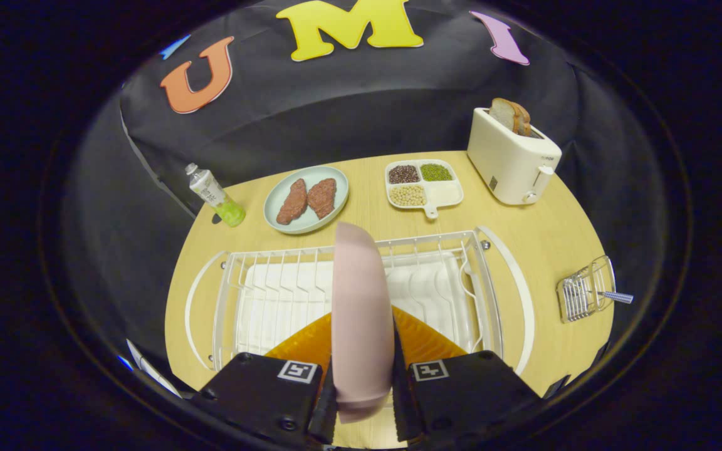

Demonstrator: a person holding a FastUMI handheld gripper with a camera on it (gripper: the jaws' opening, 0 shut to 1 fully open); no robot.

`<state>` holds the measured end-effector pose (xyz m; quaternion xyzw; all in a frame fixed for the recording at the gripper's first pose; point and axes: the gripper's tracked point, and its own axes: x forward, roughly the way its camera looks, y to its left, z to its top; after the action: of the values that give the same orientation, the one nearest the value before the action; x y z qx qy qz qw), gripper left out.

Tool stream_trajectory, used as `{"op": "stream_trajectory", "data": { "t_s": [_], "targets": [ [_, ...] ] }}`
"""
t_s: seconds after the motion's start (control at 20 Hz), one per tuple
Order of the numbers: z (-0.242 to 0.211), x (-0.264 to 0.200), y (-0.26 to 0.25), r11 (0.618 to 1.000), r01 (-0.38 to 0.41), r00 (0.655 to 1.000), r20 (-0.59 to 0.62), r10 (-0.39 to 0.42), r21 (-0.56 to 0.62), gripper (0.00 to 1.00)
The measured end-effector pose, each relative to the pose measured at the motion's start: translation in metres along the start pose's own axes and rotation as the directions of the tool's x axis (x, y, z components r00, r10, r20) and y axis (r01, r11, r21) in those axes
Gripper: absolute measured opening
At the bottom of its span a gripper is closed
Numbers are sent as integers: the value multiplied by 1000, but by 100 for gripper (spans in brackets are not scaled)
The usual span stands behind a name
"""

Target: Take the plate from the dish rack, then take the spoon from the basket and place it into the plate.

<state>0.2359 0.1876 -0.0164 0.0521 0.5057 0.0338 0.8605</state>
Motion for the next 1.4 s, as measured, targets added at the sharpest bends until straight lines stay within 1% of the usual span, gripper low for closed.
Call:
{"op": "stream_trajectory", "data": {
  "t_s": [0.1, 0.45, 0.9, 1.05, 1.15, 1.25, 1.35, 1.4],
  "targets": [
    [13, -8, -5, 999, 39, 999, 32, -38, -18, 41],
    [8, -14, -5, 996, 81, 997, -1, -81, -41, 40],
    [12, -22, 0, 975, 191, 981, -3, -193, -115, 38],
    [27, -40, -5, 955, 258, 966, 65, -251, -146, 37],
    [25, -54, 4, 964, 224, 974, 77, -214, -145, 33],
    [20, -68, 3, 971, 186, 980, 99, -173, -147, 32],
    [4, -80, 6, 989, 74, 993, 102, -61, -130, 31],
    [-12, -86, 3, 994, 15, 995, 96, -4, -111, 31]
  ]
}}
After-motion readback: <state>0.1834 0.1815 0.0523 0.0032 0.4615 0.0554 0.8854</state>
